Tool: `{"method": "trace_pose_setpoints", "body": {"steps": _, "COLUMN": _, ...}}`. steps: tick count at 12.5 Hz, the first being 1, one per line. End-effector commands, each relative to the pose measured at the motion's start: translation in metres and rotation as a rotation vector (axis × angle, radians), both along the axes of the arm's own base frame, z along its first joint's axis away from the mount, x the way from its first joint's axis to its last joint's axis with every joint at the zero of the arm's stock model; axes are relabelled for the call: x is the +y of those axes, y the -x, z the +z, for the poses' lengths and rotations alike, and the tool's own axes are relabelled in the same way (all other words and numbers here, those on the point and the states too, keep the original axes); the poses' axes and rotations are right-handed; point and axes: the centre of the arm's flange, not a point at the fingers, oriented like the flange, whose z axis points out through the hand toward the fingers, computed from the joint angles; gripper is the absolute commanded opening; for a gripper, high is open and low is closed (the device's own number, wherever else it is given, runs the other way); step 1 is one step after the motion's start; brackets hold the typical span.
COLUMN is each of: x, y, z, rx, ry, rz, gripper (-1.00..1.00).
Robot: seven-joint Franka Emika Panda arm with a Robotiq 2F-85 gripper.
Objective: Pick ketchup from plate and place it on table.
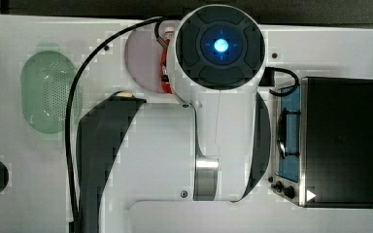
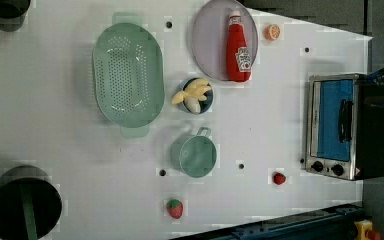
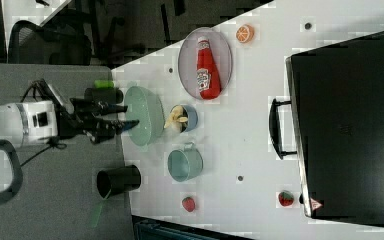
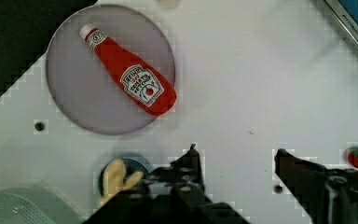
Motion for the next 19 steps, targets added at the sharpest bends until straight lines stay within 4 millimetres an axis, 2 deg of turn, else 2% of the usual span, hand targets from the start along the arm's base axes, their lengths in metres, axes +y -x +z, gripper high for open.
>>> {"method": "trace_pose_setpoints", "body": {"steps": 1, "x": -0.017, "y": 0.089, "z": 0.04, "rx": 0.032, "ry": 0.018, "rz": -0.088, "gripper": 0.59}}
{"method": "trace_pose_setpoints", "body": {"steps": 3, "x": -0.016, "y": 0.086, "z": 0.037, "rx": 0.035, "ry": 0.018, "rz": -0.086, "gripper": 0.99}}
{"method": "trace_pose_setpoints", "body": {"steps": 5, "x": -0.013, "y": 0.076, "z": 0.026, "rx": 0.038, "ry": 0.017, "rz": -0.076, "gripper": 1.0}}
{"method": "trace_pose_setpoints", "body": {"steps": 8, "x": -0.004, "y": 0.05, "z": -0.01, "rx": 0.059, "ry": 0.014, "rz": -0.051, "gripper": 1.0}}
{"method": "trace_pose_setpoints", "body": {"steps": 13, "x": 0.02, "y": -0.003, "z": -0.089, "rx": 0.041, "ry": -0.002, "rz": 0.002, "gripper": 1.0}}
{"method": "trace_pose_setpoints", "body": {"steps": 16, "x": 0.033, "y": -0.03, "z": -0.147, "rx": 0.023, "ry": -0.019, "rz": 0.051, "gripper": 1.0}}
{"method": "trace_pose_setpoints", "body": {"steps": 19, "x": 0.042, "y": -0.05, "z": -0.208, "rx": 0.014, "ry": -0.037, "rz": 0.195, "gripper": 1.0}}
